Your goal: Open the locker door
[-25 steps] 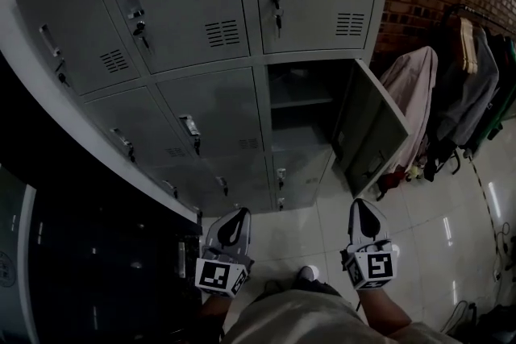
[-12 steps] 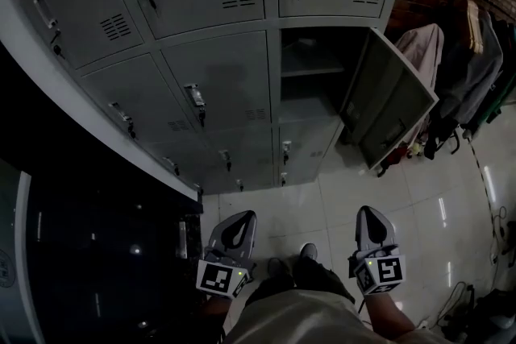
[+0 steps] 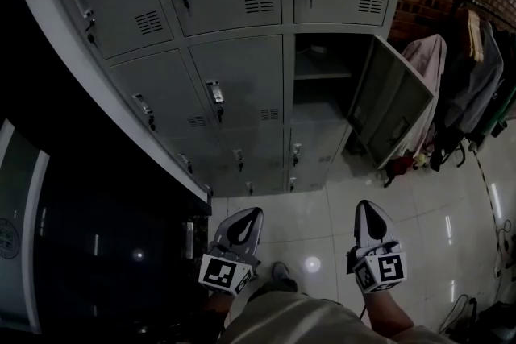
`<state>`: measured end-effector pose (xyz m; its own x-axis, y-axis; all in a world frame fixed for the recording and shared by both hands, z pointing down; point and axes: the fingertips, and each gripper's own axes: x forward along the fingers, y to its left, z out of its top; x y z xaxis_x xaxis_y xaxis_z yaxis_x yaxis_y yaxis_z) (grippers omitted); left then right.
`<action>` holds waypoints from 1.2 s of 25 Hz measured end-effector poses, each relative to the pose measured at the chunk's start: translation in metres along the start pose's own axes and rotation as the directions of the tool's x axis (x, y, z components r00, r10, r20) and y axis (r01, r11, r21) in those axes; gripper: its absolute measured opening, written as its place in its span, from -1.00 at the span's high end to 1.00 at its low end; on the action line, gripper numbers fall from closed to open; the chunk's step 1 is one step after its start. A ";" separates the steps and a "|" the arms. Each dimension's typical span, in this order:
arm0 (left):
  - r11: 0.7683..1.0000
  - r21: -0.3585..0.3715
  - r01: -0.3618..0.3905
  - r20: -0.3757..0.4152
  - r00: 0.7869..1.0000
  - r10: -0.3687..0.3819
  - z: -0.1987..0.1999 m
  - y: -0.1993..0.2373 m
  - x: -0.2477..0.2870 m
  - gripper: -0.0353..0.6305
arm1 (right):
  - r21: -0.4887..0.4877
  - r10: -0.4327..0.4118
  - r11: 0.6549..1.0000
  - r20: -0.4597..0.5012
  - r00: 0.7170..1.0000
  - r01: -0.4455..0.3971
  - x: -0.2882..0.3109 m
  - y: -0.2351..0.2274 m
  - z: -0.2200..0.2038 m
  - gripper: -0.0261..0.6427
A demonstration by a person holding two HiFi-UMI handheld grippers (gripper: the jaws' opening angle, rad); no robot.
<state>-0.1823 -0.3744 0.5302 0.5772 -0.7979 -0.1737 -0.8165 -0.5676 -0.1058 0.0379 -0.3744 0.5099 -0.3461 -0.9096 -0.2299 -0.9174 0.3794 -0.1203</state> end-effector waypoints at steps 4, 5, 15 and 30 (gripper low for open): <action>0.999 0.030 -0.026 0.024 0.999 0.025 0.034 -0.026 -0.024 0.81 | -0.110 0.041 0.993 -0.055 0.998 -0.047 -0.046 0.015 0.027 0.92; 0.999 0.038 -0.034 0.026 0.999 0.033 0.040 -0.035 -0.031 0.81 | -0.141 0.044 0.988 -0.098 0.994 -0.057 -0.063 0.017 0.026 0.92; 0.997 0.061 -0.042 0.044 0.998 0.039 0.096 -0.184 -0.124 0.81 | -0.141 0.066 0.987 -0.106 0.992 -0.081 -0.249 0.017 0.087 0.92; 0.995 0.074 -0.065 0.001 0.998 0.065 0.141 -0.363 -0.268 0.81 | -0.059 0.137 0.988 -0.117 0.984 -0.144 -0.464 0.062 0.132 0.92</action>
<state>-0.0426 0.0740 0.4770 0.5227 -0.8332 -0.1807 -0.8512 -0.4980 -0.1660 0.1677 0.0938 0.4816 -0.4887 -0.8627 -0.1299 -0.8679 0.4959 -0.0284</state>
